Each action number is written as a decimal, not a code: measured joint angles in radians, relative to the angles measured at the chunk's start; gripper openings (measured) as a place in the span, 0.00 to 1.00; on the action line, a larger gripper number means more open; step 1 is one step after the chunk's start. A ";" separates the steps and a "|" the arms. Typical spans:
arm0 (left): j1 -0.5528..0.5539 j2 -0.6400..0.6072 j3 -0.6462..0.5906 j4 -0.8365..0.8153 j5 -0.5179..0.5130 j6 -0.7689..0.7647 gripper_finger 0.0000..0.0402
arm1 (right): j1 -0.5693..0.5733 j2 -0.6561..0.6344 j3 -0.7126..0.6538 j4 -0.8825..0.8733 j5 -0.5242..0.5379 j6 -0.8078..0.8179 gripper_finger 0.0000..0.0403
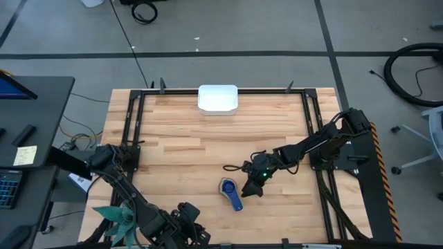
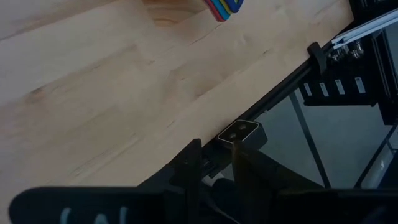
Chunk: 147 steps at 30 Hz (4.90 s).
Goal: Nest measuring cups in basket
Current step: Put the stacked measuring cups into the white bin
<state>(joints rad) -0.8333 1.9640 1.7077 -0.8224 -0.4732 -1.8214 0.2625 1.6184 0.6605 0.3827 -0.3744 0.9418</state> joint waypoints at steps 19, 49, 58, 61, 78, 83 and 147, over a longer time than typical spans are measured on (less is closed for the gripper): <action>0.000 0.001 0.000 0.020 0.000 0.001 0.23 | 0.045 0.000 0.000 -0.034 0.081 0.028 0.53; 0.000 0.001 0.000 0.027 0.000 0.001 0.23 | 0.086 0.105 -0.187 0.403 0.160 0.148 0.52; 0.001 0.001 0.000 0.055 0.007 0.001 0.23 | 0.088 0.287 -0.172 0.716 0.166 0.241 0.52; 0.001 0.001 0.000 0.056 0.007 0.001 0.23 | 0.097 0.337 -0.125 0.749 0.137 0.250 0.52; 0.002 0.001 0.000 0.032 0.005 0.039 0.23 | 0.137 0.474 0.074 0.722 0.112 0.281 0.52; 0.010 0.023 0.002 0.028 -0.027 0.159 0.23 | 0.136 0.476 0.072 0.734 0.107 0.294 0.52; 0.150 0.343 0.002 0.147 -0.104 0.535 0.23 | 0.135 0.479 0.070 0.792 0.004 0.241 0.52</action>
<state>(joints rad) -0.6834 2.3074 1.7092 -0.6754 -0.5774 -1.2861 0.3977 2.0974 0.7305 1.1750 -0.3708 1.1829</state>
